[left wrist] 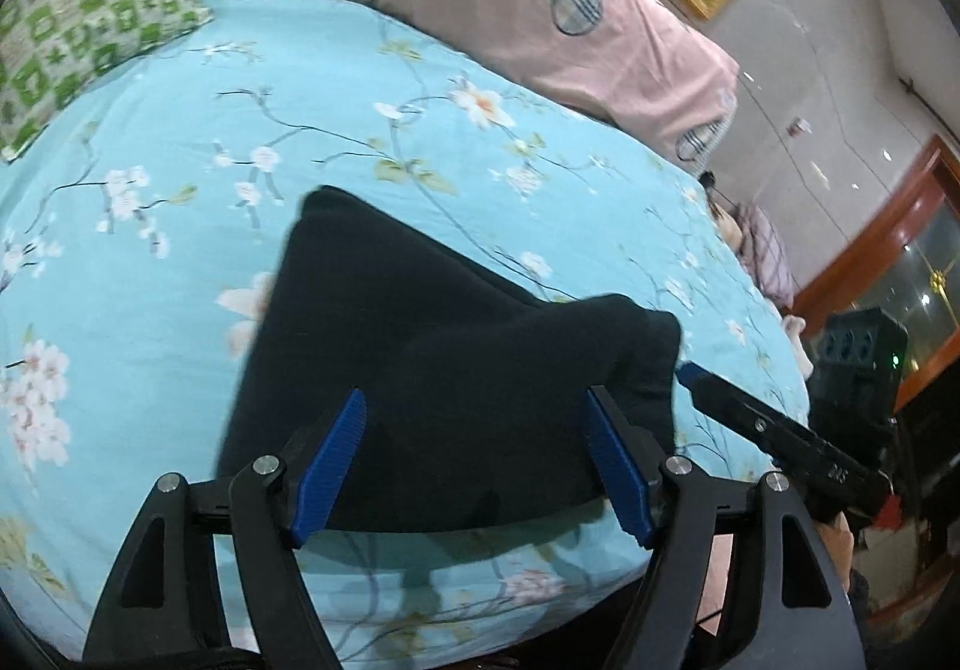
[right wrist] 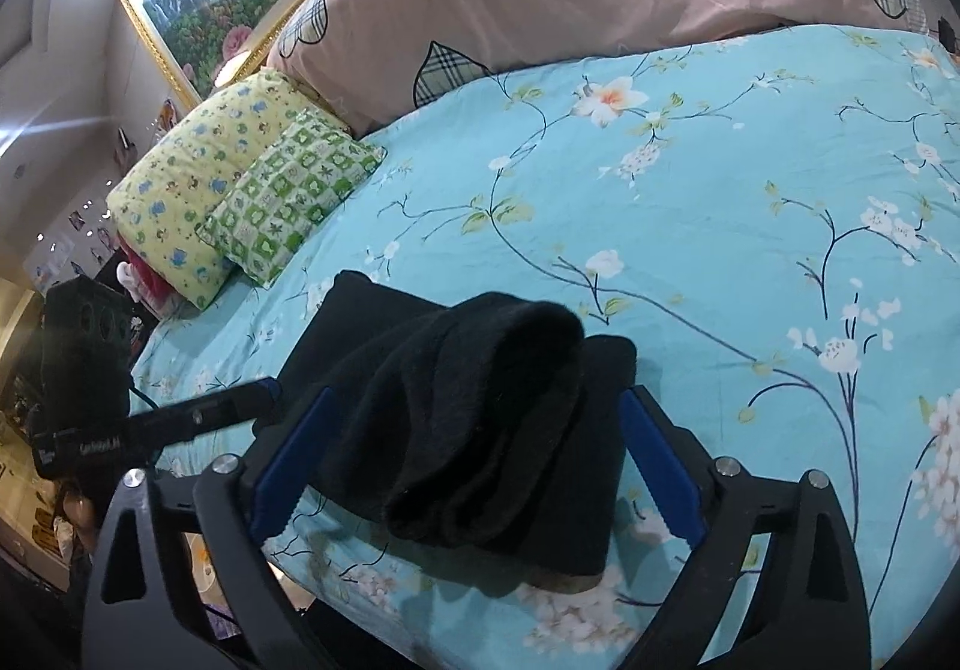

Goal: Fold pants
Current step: 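Lift the folded end and fold it over the rest with both grippers, then press the folded bundle flat and open both grippers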

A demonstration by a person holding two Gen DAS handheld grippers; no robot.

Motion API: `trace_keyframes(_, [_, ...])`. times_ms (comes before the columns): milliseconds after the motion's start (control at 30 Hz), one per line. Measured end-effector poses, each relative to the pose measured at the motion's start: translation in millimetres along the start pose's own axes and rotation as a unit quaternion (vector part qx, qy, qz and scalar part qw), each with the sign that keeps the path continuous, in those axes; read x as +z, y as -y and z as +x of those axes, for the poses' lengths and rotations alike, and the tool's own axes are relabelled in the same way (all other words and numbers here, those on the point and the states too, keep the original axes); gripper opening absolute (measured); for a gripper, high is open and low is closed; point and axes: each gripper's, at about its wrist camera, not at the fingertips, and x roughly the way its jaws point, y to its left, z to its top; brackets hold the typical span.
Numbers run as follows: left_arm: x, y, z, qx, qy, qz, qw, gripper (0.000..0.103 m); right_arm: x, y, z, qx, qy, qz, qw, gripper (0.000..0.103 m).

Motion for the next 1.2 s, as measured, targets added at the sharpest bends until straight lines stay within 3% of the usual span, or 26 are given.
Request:
trace_keyframes(533, [6, -51, -3, 0.036, 0.007, -0.047, 0.9982, 0.076, -13, -2, 15, -0.028, -0.031, 0.040, 0.998, 0.096])
trace_keyframes(1000, [7, -62, 19, 0.039, -0.012, -0.055, 0.9976, 0.078, -20, 11, 32, -0.067, -0.057, 0.051, 0.995, 0.096])
trace_keyframes(1200, [8, -67, 29, 0.045, -0.021, -0.061, 0.9969, 0.078, -24, 18, 34, -0.063, -0.056, 0.052, 0.995, 0.096])
